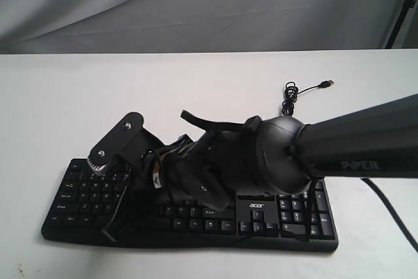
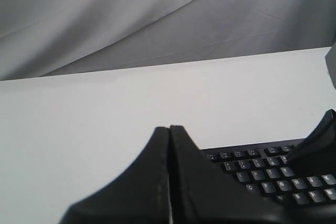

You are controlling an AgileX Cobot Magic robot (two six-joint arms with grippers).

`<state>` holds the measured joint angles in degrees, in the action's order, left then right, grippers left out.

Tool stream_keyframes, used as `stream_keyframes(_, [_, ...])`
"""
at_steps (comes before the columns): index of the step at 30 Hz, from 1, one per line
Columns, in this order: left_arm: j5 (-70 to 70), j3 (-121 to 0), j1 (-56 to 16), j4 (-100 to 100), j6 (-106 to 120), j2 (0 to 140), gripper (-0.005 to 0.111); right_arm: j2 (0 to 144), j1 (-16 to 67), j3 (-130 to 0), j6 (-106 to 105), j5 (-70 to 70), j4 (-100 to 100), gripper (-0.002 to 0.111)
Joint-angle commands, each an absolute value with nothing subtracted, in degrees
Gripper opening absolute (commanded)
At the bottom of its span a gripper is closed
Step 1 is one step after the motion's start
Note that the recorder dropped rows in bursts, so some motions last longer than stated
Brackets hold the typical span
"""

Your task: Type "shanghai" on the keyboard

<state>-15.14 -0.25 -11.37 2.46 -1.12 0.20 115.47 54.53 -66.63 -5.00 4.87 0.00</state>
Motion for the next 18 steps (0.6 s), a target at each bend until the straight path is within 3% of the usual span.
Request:
stream_keyframes(1, [-14.9,0.0,-11.6,2.5,-1.3,0.0,0.000,115.1,53.4,-64.3,-5.8,2.7,1.0,0.000])
stream_keyframes(18, [-14.9,0.0,-11.6,2.5,-1.3,0.0,0.000,118.3,53.3,-64.1,-5.4,-1.1,2.1,0.000])
